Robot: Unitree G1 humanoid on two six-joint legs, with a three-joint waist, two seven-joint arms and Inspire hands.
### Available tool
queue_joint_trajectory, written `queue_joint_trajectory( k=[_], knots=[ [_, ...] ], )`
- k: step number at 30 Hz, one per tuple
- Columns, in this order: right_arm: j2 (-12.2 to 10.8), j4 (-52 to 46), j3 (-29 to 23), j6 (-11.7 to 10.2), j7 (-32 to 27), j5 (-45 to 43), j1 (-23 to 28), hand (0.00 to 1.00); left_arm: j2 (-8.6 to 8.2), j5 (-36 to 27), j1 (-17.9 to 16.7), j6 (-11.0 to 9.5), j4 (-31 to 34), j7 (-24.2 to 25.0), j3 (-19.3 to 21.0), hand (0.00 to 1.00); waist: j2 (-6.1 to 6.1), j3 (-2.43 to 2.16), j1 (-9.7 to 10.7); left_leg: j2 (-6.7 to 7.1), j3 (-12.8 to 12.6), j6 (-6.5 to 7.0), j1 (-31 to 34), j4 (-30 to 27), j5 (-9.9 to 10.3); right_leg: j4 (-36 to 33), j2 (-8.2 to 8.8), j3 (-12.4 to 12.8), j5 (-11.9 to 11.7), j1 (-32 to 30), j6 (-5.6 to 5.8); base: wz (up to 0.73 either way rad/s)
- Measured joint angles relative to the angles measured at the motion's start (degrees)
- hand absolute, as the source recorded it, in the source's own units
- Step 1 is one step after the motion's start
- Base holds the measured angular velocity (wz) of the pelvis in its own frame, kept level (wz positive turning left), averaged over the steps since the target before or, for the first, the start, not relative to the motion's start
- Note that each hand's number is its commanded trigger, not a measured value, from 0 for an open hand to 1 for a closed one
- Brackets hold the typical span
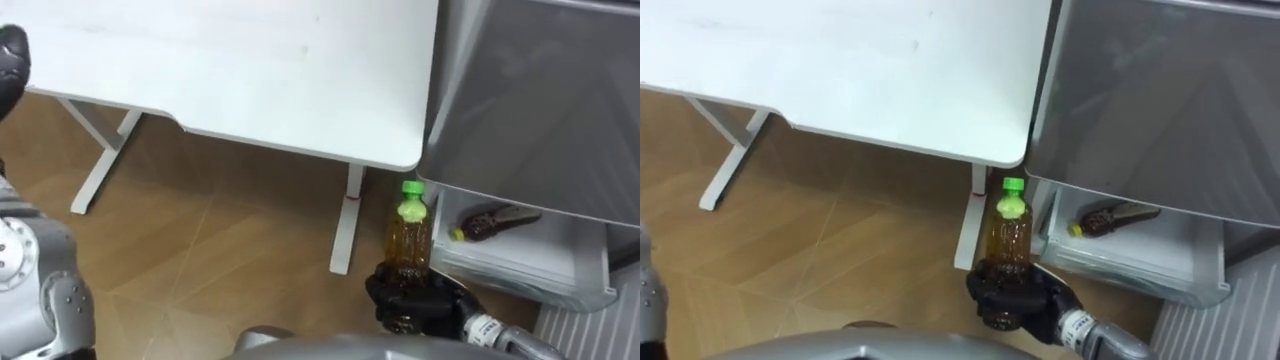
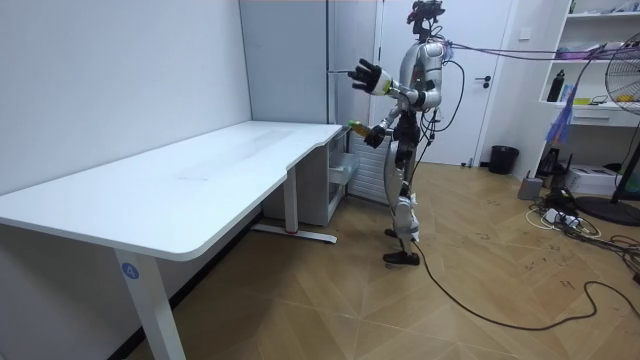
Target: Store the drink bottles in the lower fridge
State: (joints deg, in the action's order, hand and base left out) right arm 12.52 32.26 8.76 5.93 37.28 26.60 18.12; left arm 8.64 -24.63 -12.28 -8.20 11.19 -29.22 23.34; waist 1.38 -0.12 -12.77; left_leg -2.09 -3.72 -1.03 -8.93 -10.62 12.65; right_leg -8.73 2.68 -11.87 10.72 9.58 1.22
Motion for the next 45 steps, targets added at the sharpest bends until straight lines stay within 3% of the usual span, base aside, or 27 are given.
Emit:
queue_joint_trajectory(
  k=[4, 6, 7, 9, 14, 19, 24, 27, 32, 38, 45],
  knots=[
    [-0.5, 0.3, 0.1, 0.1, -2.2, 0.4, 0.0, 1.00, 0.05, -0.3, -2.2, 0.0, -9.2, -4.4, -2.8, 0.00, -0.09, -0.04, 0.1, 0.19, 0.7, 0.00, -0.4, 0.4, 0.0, 0.1, 0.13, -0.6, 0.1, 0.5, 0.10, 0.08],
    [-0.9, 0.6, 0.6, 0.6, -4.0, 0.4, -0.1, 1.00, 0.03, -0.7, -3.4, 0.5, -14.3, -6.1, -5.7, 0.00, -0.81, 0.03, -0.2, 0.20, 0.6, -0.03, -0.4, 0.6, 0.0, 0.1, 0.14, -0.7, 0.1, 0.4, 0.10, 0.02],
    [-1.1, 0.5, 0.7, 0.7, -4.2, 0.3, -0.1, 1.00, 0.00, -0.6, -3.7, 0.5, -16.0, -6.2, -6.2, 0.00, -1.01, 0.04, -0.2, 0.18, 0.6, -0.05, -0.6, 0.8, 0.0, 0.1, 0.12, -0.7, 0.1, 0.4, 0.10, -0.05],
    [-1.7, 0.6, 0.7, 1.0, -4.7, 0.1, -0.2, 1.00, 0.02, -1.0, -3.8, 0.8, -25.3, -6.5, -8.0, 0.00, -1.37, 0.07, 0.0, 0.16, 0.5, -0.05, -0.8, 1.0, 0.0, 0.1, 0.08, -0.3, 0.1, 0.6, 0.10, -0.07],
    [-1.9, 0.6, 1.7, 1.8, -7.8, 1.0, -0.4, 1.00, 0.01, -6.2, -5.5, 3.0, -32.9, -6.6, -13.2, 0.00, -2.12, 0.38, 0.3, 0.17, 0.5, -0.03, -0.8, 1.2, 0.0, 0.1, 0.05, 0.1, 0.1, 0.7, 0.10, -0.01],
    [-1.8, 0.8, 2.9, 2.5, -8.9, 4.3, -0.8, 1.00, 0.11, -6.5, -6.3, 3.8, -43.0, -4.1, -15.8, 0.00, -1.98, 0.38, 1.1, -0.09, -0.1, -0.19, -0.8, 1.4, 0.1, 0.1, -0.22, 0.2, 0.1, 0.5, 0.08, -0.03],
    [-1.8, 2.2, 3.4, 3.7, -11.1, 10.8, -1.5, 1.00, -0.05, -7.5, -8.7, 7.8, -54.7, 0.9, -18.3, 0.00, -1.93, 0.41, 3.1, -0.12, -0.1, -0.28, -0.5, 1.2, 0.2, 0.2, -0.23, 0.1, 0.0, 0.4, 0.07, -0.01],
    [-1.6, 3.8, 3.0, 3.8, -12.0, 13.2, -1.8, 1.00, -0.11, -8.5, -9.0, 8.7, -59.6, 3.8, -19.1, 0.00, -1.44, 0.41, 3.4, -0.14, -0.2, -0.27, -0.6, 1.2, 0.2, 0.2, -0.21, 0.2, 0.0, 0.5, 0.07, 0.00],
    [-1.5, 11.7, 3.2, 3.7, -13.7, 14.0, -4.4, 1.00, -0.21, -8.8, -10.2, 11.0, -63.7, 8.4, -20.5, 0.00, -0.80, 0.51, 4.8, -0.12, -0.2, -0.26, -0.5, 1.2, 0.3, 0.1, -0.22, 0.2, 0.1, 0.5, 0.07, 0.00],
    [-1.3, 15.2, 1.2, 4.0, -17.9, 15.4, -5.0, 1.00, -0.17, -2.6, -11.4, 15.3, -64.7, 14.3, -20.5, 0.00, -0.38, 0.50, 6.5, -0.13, -0.7, -0.26, -0.3, 1.0, 0.3, 0.1, -0.19, 0.6, 0.1, 0.4, 0.08, -0.03],
    [-1.3, 16.7, 1.2, 4.0, -22.1, 26.6, -5.7, 1.00, -0.17, 3.7, -10.0, 17.0, -64.7, 18.6, -23.3, 0.00, -0.68, 0.28, 9.1, -0.10, -0.7, -0.26, -0.3, 1.0, 0.3, 0.1, -0.20, 0.5, 0.1, 0.4, 0.12, 0.00]
  ],
)
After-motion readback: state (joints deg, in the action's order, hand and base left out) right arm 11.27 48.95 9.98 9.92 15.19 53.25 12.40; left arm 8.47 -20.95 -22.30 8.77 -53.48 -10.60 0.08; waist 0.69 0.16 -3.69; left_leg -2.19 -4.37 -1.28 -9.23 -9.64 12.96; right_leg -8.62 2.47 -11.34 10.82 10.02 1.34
